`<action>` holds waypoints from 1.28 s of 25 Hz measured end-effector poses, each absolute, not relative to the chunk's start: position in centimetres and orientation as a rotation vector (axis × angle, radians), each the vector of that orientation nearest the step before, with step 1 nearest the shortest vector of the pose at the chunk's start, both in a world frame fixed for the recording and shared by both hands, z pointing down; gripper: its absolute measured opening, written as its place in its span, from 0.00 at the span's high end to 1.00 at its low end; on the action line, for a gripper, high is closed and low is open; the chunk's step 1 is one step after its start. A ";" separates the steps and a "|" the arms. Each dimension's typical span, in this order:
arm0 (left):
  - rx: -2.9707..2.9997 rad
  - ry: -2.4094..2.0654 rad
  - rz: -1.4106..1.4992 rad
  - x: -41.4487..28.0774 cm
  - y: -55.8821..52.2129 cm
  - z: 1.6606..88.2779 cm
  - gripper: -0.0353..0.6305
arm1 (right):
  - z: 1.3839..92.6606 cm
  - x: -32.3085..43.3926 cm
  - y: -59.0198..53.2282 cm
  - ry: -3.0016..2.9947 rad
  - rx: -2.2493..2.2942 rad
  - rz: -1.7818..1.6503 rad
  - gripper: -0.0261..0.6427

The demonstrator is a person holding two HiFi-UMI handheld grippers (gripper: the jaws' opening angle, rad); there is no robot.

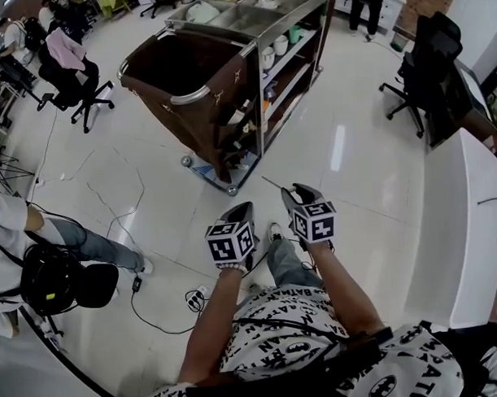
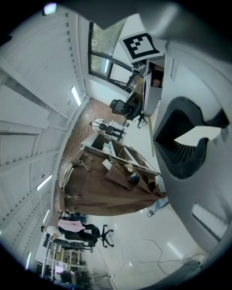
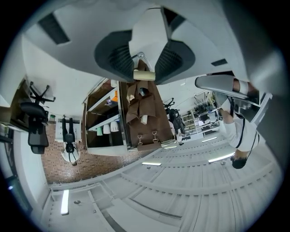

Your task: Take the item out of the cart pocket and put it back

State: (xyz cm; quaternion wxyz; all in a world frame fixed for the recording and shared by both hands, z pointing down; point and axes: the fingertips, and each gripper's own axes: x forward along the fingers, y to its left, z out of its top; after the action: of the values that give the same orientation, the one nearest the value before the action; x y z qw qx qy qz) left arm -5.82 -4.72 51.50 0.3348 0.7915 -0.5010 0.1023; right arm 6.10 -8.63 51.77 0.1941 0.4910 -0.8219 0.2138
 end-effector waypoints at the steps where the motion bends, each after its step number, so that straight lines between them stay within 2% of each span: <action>1: 2.056 -1.310 0.274 -5.6 -5.9 52.0 0.94 | 52.4 6.2 -10.1 -2.303 1.375 0.605 0.72; 12: 1.942 -1.320 0.400 -3.1 -19.3 58.5 0.94 | 60.1 5.3 -26.4 -2.305 1.281 0.687 0.72; 19: 1.837 -1.357 0.453 -3.6 -24.8 65.1 0.94 | 68.5 2.2 -34.5 -2.277 1.172 0.740 0.72; 32: 1.679 -1.402 0.455 -5.8 -27.9 75.6 0.94 | 80.9 -3.6 -40.5 -2.212 1.034 0.758 0.72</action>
State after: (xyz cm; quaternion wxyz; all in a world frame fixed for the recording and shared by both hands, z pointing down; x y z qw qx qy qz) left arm -5.82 -27.94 75.58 0.4383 0.6755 -0.5639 0.1831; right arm -3.62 -40.51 80.93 0.2882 0.3871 -0.8285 0.2840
